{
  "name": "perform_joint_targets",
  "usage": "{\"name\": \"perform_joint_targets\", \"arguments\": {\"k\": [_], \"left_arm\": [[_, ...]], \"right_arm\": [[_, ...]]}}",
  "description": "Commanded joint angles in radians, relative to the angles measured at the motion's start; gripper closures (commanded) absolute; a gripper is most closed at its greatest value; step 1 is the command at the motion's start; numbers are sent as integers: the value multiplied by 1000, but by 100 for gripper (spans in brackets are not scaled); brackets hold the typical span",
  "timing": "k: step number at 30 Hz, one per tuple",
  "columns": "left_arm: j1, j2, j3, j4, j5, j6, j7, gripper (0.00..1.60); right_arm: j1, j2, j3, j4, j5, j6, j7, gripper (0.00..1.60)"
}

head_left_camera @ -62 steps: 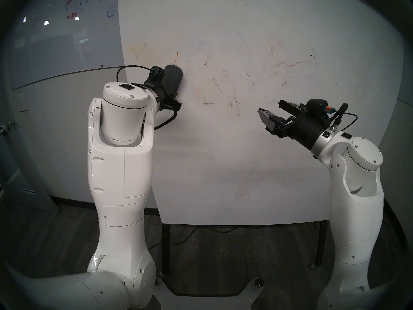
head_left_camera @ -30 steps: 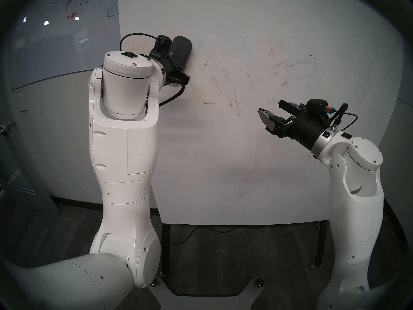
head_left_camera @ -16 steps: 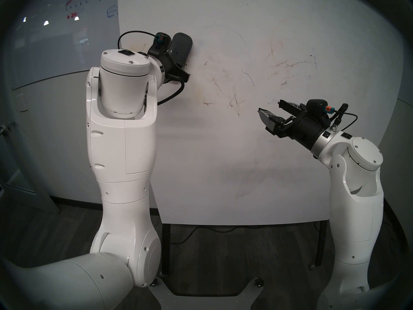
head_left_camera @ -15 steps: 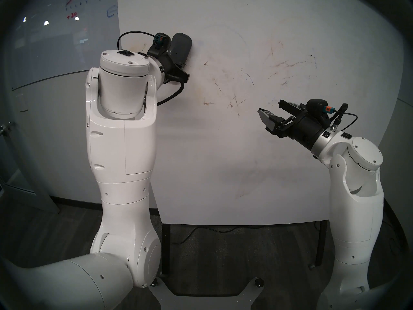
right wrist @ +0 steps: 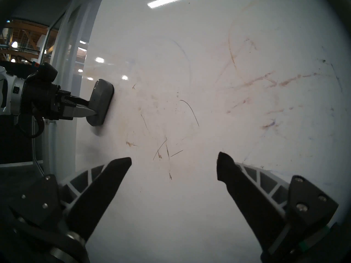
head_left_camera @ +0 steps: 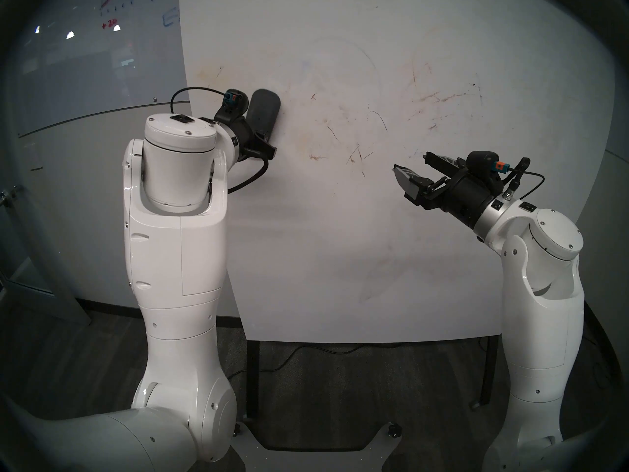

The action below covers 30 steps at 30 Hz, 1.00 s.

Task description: Erase all marks on the whiteboard with the eraser

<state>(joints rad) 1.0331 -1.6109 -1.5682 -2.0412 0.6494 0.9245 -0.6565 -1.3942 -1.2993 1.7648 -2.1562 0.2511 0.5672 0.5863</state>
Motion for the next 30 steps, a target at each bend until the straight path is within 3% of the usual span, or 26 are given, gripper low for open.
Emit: {"name": "perform_joint_targets", "arguments": {"k": [1,30], "left_arm": [[28,4,-11,-30,-1,-13,7,160],[65,-17,26,-51,5,-46,51,160]], "right_arm": [[8,2,-3,-13,-1,-7,2,0],[9,2,-2,-13,-2,-7,3,0]]}}
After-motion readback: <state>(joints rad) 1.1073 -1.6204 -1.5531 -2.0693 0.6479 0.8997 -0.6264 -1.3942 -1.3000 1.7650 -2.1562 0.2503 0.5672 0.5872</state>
